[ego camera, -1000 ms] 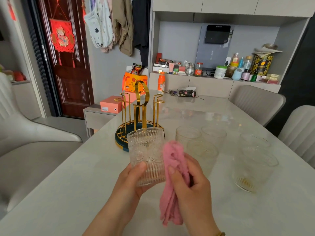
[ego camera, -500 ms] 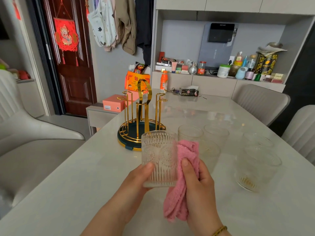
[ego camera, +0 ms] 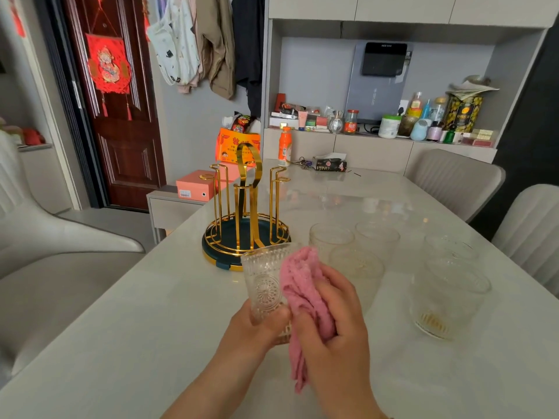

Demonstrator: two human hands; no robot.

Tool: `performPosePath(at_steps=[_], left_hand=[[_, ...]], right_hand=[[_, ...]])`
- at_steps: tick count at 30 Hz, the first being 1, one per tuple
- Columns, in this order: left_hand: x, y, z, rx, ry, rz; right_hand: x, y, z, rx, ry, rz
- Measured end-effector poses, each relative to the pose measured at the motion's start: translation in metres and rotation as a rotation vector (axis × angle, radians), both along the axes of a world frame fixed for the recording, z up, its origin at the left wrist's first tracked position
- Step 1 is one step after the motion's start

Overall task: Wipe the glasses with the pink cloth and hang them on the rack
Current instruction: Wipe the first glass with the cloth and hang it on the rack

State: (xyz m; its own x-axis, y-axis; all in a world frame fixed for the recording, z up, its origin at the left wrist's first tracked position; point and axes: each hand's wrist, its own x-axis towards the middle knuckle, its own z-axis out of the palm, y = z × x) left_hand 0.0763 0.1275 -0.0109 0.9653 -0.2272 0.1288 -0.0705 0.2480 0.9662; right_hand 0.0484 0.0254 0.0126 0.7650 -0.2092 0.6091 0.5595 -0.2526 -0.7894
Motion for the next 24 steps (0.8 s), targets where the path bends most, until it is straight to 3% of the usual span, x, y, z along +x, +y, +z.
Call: performPosePath(at_steps=[2,7,10,14,16,21,24], left_hand=[[0.002,0.002,0.002,-0.004,0.009,-0.001],[-0.001,0.004,0.006,-0.162,0.008,-0.129],[0.000,0.007,0.009,-0.265,0.004,-0.118],[0.002,0.012,0.011,-0.199,0.003,-0.080],[0.000,0.010,0.011,-0.171,0.014,-0.125],[-0.003,0.009,0.008,-0.244,0.007,-0.262],[-0.001,0.013,0.009,-0.272,0.009,-0.213]], right_hand=[[-0.001,-0.002,0.006,-0.006,-0.011,0.006],[0.006,-0.019,0.011,0.270,0.168,0.121],[0.008,-0.012,0.002,0.201,0.208,0.117],[0.004,-0.003,0.001,-0.100,-0.015,0.036],[0.005,-0.009,0.005,-0.154,-0.079,0.017],[0.009,-0.016,0.006,0.219,0.129,0.087],[0.010,-0.012,-0.002,0.243,0.196,0.131]])
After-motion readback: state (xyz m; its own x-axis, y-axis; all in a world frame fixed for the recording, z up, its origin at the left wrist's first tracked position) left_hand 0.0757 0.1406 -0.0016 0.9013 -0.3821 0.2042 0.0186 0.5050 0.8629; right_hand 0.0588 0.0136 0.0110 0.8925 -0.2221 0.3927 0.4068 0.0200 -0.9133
